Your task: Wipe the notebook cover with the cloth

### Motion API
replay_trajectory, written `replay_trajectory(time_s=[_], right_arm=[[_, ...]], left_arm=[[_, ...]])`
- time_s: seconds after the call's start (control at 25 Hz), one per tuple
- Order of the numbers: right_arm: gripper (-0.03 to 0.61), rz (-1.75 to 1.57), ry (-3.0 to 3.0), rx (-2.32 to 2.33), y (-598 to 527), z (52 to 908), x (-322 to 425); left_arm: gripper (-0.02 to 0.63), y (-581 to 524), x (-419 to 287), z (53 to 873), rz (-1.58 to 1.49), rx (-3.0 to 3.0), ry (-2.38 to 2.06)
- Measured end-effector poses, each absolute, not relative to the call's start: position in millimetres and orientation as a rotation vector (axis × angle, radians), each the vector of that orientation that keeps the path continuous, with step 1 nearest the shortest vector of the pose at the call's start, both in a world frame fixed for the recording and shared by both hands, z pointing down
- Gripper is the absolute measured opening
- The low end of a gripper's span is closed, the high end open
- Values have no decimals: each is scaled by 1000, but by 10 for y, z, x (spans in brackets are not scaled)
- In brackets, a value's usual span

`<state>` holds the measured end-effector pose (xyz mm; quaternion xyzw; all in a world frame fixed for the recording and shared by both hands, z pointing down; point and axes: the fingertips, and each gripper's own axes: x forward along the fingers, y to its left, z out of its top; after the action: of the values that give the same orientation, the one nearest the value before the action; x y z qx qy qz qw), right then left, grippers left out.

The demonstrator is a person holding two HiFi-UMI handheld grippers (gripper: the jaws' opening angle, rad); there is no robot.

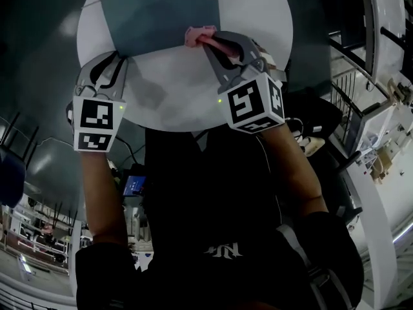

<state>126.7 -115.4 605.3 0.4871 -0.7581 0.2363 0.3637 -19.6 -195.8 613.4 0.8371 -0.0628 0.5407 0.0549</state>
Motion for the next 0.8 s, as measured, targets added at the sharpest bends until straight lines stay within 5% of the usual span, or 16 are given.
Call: replay_trajectory(time_s=[0.4, 0.8], right_arm=[[31, 620, -1870, 1372, -680, 5890, 1917], [31, 516, -2170, 1350, -876, 4744, 1499]], left_arm=[[61, -1808, -153, 6069, 1724, 2531, -309], [50, -1621, -226, 5309, 1711, 2574, -465]])
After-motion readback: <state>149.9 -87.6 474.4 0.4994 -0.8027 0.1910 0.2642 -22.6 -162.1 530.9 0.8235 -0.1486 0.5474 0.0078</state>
